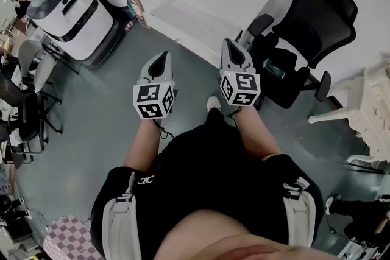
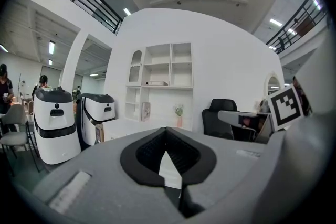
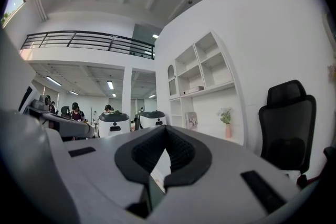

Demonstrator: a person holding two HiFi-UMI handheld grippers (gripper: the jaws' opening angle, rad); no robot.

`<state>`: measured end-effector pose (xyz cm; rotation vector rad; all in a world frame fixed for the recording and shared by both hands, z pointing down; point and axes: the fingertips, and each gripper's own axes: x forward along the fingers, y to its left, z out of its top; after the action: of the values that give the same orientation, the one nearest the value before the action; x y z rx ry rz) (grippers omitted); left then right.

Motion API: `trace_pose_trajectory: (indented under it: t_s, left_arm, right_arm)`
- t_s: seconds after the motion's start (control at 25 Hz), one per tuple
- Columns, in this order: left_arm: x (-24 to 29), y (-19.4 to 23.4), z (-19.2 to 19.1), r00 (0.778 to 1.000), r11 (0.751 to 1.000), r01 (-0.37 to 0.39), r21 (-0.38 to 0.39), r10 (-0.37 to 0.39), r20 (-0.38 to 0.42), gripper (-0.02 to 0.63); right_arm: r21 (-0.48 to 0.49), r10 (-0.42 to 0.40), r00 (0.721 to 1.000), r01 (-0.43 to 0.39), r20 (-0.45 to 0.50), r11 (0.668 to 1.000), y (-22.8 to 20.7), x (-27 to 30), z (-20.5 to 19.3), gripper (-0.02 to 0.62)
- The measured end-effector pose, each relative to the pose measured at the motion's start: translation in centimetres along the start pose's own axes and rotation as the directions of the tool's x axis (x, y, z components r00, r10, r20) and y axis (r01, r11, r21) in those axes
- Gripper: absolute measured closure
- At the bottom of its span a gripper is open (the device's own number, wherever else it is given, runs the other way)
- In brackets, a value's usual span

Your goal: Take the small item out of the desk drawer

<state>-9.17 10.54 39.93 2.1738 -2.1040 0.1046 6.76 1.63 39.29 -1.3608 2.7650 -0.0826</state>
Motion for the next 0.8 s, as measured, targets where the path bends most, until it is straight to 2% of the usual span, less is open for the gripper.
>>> trace_pose_trajectory:
  t_s: [0.8]
  left_arm:
    - [23.8, 4.0, 3.5, 0.991, 0.995, -0.099, -0.013, 0.098, -0.093, 0.591]
  right_arm:
    - [0.036, 0.114, 0.989, -0.111, -0.092, 0.993, -11.6, 22.5, -0.6, 0.598]
